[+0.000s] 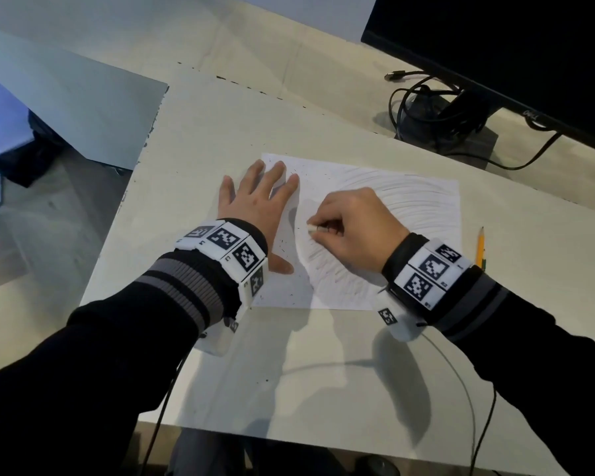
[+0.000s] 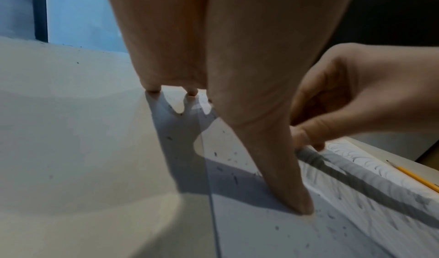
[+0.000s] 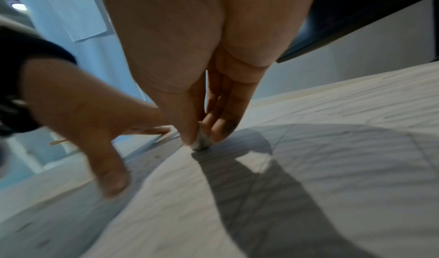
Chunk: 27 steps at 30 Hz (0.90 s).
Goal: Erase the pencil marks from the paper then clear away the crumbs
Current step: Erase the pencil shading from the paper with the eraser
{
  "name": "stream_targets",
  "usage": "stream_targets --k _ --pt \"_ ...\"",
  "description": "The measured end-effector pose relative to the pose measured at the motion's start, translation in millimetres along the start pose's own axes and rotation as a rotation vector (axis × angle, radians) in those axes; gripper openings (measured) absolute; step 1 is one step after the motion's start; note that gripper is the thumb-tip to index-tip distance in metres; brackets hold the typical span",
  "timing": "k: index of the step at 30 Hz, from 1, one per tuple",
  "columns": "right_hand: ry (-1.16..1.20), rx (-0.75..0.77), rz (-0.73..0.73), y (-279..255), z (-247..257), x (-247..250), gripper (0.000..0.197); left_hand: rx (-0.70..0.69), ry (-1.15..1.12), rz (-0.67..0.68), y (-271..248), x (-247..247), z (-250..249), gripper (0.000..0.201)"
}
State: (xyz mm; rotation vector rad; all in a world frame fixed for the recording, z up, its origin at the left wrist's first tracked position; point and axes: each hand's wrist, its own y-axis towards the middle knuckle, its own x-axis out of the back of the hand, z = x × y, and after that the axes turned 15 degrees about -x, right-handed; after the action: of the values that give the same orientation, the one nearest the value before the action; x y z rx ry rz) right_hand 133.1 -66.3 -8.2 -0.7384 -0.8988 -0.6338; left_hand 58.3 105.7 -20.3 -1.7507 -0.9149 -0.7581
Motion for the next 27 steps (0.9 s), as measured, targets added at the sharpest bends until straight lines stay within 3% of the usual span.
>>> stream_targets --k 2,7,11,16,20,25,27 --pt "-0.016 0.025 0.067 -5.0 2.5 -0.3 0.009 -0.001 0.004 -0.002 0.2 -0.6 -0.7 0.140" --pt "0.013 -0.028 -0.042 -0.9 0.1 -0.9 0.010 -0.002 0.006 -0.001 1.0 -0.7 -0.1 0.140" --pt "0.011 0.004 0.082 -18.9 4.0 -8.3 0.007 -0.005 0.002 -0.017 1.6 -2.4 0.5 0.141" --pt "0.024 -0.047 -0.035 -14.2 2.7 -7.3 0.008 -0.003 0.011 -0.019 1.6 -2.6 0.3 0.140" --pt "-0.003 0.007 0.119 -27.5 7.6 -11.1 0.002 -0.013 0.010 -0.038 2.0 -4.1 2.1 0.141" --pt "0.044 -0.059 -0.017 -21.0 2.0 -8.5 0.004 -0.010 0.003 -0.046 2.6 -6.1 2.7 0.141" --pt "0.045 0.003 0.053 -31.4 4.3 -14.2 0.005 -0.017 0.007 -0.058 2.1 -7.3 3.0 0.140"
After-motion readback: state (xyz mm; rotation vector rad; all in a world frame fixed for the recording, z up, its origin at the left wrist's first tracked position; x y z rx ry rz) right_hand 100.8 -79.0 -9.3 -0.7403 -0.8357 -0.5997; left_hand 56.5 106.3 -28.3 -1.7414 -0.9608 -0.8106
